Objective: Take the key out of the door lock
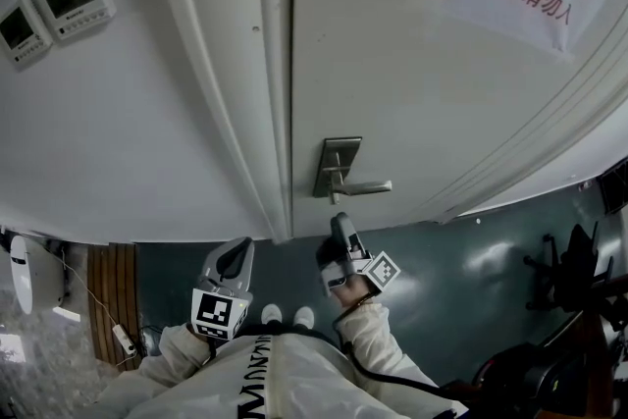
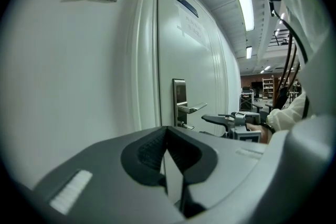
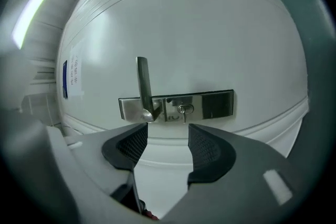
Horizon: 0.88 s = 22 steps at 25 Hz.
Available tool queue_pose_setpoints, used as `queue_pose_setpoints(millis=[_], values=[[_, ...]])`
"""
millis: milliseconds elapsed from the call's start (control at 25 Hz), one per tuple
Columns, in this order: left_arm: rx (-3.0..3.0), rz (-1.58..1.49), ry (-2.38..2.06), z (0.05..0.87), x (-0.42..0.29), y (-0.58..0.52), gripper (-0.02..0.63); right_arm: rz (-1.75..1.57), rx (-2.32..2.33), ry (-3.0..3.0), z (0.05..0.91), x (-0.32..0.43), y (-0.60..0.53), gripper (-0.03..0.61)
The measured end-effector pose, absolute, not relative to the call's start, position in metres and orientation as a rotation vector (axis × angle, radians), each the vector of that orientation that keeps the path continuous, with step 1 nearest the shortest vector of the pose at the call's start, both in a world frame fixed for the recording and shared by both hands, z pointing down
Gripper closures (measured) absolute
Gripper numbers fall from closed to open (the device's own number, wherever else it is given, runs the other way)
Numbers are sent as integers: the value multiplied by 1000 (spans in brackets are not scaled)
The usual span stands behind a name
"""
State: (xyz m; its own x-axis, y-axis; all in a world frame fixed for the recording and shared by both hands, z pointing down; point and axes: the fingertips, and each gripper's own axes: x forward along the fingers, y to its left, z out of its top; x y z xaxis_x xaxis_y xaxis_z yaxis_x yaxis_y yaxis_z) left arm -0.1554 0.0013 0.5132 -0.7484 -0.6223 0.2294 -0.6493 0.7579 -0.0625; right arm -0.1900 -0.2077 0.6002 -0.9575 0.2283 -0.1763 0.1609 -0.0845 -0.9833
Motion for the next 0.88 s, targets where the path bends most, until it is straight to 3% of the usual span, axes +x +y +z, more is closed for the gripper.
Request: queue_pose_setpoints(millis=[480, 720, 880], values=[[961, 215, -2762, 513, -158, 12, 614, 2361, -377, -1985, 622, -236, -215, 352], [945, 206, -2756, 517, -157, 15, 615, 2360, -393, -1978, 624, -244, -212, 444], [941, 203, -2754, 519, -157, 18, 615, 2357, -377, -1980, 627, -248, -212, 472]])
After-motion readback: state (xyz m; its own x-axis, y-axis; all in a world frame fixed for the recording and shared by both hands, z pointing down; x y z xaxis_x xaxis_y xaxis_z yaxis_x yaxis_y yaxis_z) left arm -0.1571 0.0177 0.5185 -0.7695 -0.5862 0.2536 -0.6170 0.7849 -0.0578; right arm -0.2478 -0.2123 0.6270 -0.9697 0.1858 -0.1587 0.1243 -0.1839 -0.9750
